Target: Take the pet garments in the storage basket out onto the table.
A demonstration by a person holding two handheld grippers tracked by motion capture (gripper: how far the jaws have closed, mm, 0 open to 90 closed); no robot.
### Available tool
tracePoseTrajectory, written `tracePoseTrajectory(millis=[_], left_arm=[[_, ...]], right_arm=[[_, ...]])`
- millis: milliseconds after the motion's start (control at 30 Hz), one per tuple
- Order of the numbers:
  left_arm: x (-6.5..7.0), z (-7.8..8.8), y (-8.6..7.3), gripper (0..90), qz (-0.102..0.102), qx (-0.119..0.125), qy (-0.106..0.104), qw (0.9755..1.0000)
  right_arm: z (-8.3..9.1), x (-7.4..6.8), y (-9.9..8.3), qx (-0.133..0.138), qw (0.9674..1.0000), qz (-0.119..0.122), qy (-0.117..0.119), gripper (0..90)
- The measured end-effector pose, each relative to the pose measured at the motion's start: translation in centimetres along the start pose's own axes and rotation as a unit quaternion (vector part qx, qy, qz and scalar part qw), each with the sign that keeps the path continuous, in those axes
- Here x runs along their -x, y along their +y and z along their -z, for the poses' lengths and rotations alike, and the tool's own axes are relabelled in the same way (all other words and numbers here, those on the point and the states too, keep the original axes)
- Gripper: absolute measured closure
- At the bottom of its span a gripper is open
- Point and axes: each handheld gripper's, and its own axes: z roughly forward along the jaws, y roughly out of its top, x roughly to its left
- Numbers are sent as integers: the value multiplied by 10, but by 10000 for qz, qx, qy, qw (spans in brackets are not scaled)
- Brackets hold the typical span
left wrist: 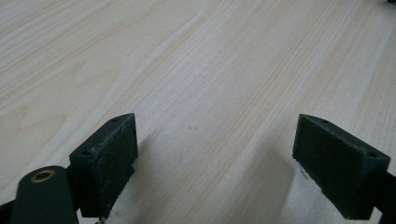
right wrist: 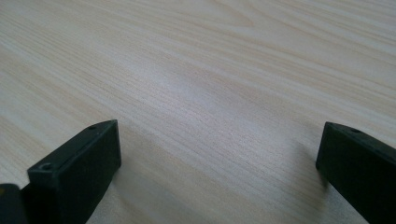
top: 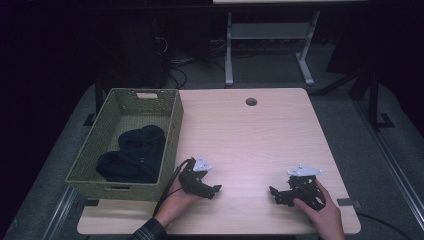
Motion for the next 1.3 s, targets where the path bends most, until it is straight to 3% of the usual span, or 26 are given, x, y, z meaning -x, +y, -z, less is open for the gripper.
tracePoseTrajectory(millis=[500,1000,1300], left_arm=[[2,5,7,137,84,32,-28,10000],[-2,18,20,138,104,306,34,9995],[-2,22,25,138,109,268,14,9996]], right_arm=[[0,0,0,-3,10000,-16,1,0],[0,0,0,-4,10000,-19,2,0],[0,0,0,-6,10000,-19,3,0]])
